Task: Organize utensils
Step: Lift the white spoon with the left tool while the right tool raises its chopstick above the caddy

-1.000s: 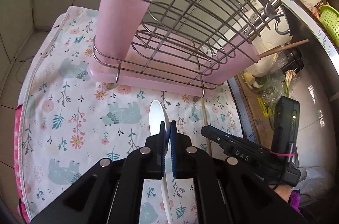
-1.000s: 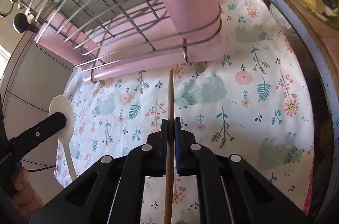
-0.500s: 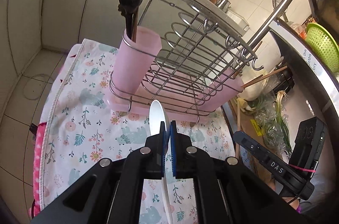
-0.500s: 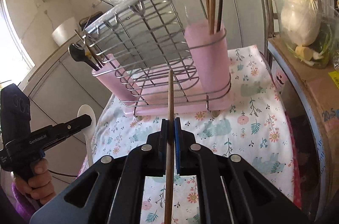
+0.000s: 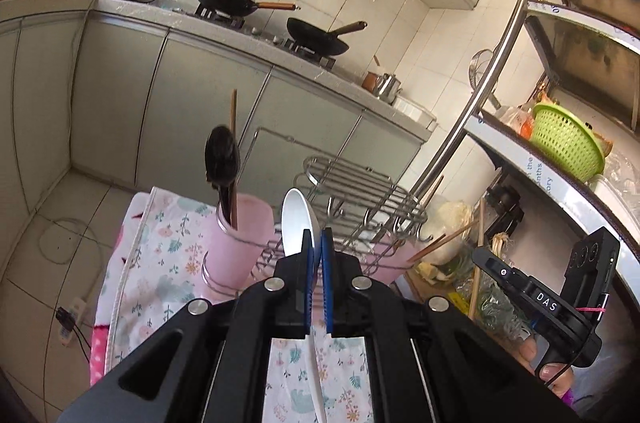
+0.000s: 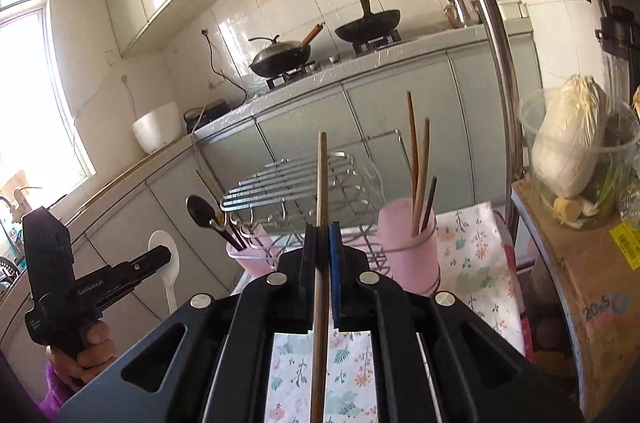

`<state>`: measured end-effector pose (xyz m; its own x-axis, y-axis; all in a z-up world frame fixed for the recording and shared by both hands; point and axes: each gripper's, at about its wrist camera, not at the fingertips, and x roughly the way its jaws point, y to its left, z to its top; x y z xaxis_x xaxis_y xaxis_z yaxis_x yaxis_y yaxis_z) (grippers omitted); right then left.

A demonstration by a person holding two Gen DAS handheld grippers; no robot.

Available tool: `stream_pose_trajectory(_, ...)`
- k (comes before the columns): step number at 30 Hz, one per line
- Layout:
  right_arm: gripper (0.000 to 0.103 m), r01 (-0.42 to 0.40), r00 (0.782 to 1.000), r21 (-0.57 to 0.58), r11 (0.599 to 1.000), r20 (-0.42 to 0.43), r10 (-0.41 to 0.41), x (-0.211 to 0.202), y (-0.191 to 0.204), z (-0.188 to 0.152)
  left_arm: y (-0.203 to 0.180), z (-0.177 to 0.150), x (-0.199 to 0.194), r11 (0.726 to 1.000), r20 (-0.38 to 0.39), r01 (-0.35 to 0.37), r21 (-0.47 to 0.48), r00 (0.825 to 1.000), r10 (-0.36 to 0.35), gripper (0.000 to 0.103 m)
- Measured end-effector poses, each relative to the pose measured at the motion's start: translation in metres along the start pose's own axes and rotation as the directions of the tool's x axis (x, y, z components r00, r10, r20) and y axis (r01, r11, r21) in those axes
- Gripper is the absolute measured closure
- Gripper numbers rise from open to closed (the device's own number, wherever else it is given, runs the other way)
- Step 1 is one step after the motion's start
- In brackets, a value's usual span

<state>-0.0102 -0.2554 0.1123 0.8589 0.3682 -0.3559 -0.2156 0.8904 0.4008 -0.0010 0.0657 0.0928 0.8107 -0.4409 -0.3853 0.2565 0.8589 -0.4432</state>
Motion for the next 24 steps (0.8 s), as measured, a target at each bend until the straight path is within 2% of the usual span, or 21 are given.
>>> stream_pose_trajectory(6,0.096,-0.001,0.988,-0.032,0.999,0.155,0.006,-0.004,0.005,0.032,-0.013,0.038,-0.005,0.998,0.178,-0.030,0.063,0.984,0.018,0.100)
stream_pose_trajectory(10,0.097,0.025,0.976,-0.061,0.998,0.219,-0.011,0.000,0.008,0.049,-0.019,0.054,0.011,0.988,0.248,-0.107,0.112,0.966,0.076,0.100)
stream_pose_trajectory(12,0.097,0.033,0.970,-0.069,0.997,0.241,-0.015,0.005,0.006,0.055,-0.021,0.058,0.023,0.978,0.277,-0.159,0.134,0.954,0.117,0.100)
stream_pose_trajectory(16,0.097,0.051,0.963,-0.077,0.996,0.269,-0.029,0.016,0.001,0.063,-0.018,0.060,0.042,0.970,0.330,-0.195,0.148,0.934,0.137,0.100)
stream_pose_trajectory(21,0.097,0.054,0.962,-0.058,0.997,0.270,-0.036,0.033,-0.010,0.062,-0.019,0.056,0.067,0.937,0.395,-0.284,0.203,0.899,0.187,0.100)
stream_pose_trajectory(24,0.097,0.063,0.960,-0.061,0.996,0.276,-0.044,0.040,-0.014,0.061,-0.016,0.050,0.079,0.925,0.413,-0.306,0.227,0.890,0.193,0.099)
